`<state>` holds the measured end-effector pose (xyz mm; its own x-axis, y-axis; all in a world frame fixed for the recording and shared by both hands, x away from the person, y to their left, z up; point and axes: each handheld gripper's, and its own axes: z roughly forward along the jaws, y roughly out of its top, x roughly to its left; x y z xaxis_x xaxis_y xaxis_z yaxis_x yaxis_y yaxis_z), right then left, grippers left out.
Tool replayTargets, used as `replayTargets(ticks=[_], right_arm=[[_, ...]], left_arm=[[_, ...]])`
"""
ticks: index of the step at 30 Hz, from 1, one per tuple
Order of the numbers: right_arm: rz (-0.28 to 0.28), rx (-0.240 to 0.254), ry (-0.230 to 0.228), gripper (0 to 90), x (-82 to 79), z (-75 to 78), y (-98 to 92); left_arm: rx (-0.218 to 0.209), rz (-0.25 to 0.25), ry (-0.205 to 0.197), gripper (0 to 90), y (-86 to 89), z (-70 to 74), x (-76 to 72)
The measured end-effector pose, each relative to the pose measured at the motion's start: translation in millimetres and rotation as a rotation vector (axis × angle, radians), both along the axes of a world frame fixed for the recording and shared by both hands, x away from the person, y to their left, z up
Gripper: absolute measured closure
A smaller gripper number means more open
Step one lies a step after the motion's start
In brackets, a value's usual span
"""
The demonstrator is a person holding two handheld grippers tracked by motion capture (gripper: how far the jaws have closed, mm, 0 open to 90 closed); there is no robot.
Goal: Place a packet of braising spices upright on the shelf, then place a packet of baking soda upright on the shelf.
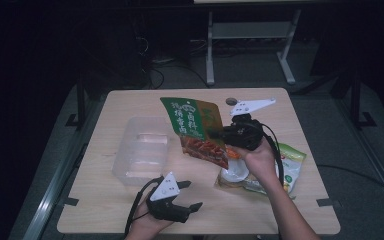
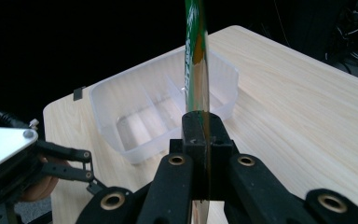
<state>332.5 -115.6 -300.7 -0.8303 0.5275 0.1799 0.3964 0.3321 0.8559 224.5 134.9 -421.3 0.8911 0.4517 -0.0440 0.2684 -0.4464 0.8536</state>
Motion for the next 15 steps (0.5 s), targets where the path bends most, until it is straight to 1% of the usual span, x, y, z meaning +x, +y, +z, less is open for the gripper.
replayTargets(ticks=[3,5,7,11,13,14,15], right_arm=[[0.006,-0.002,-0.003,89.7,2.3,0.3,3.7],[0.009,-0.003,0.001,89.7,4.4,1.1,7.2],[0.017,-0.007,0.002,89.7,7.9,3.8,14.2],[0.025,-0.014,-0.006,89.7,10.6,6.6,21.1],[0.038,-0.021,-0.013,89.7,13.5,7.8,26.3],[0.038,-0.025,-0.017,89.7,14.5,8.0,28.0],[0.038,-0.029,-0.015,89.7,15.5,8.8,30.2]], left_arm=[[0.002,-0.002,0.0,27.0,0.4,0.4,0.0],[-0.007,-0.001,-0.003,26.8,0.0,-0.3,0.1],[-0.006,-0.002,-0.005,26.7,0.2,0.0,0.0],[0.0,-0.008,-0.015,26.5,0.7,1.1,0.2],[0.0,-0.004,-0.004,26.5,0.1,0.4,-0.8],[0.001,-0.004,-0.007,26.5,0.0,0.1,-0.7],[-0.004,-0.003,0.001,26.5,-0.5,-0.2,-1.2]])
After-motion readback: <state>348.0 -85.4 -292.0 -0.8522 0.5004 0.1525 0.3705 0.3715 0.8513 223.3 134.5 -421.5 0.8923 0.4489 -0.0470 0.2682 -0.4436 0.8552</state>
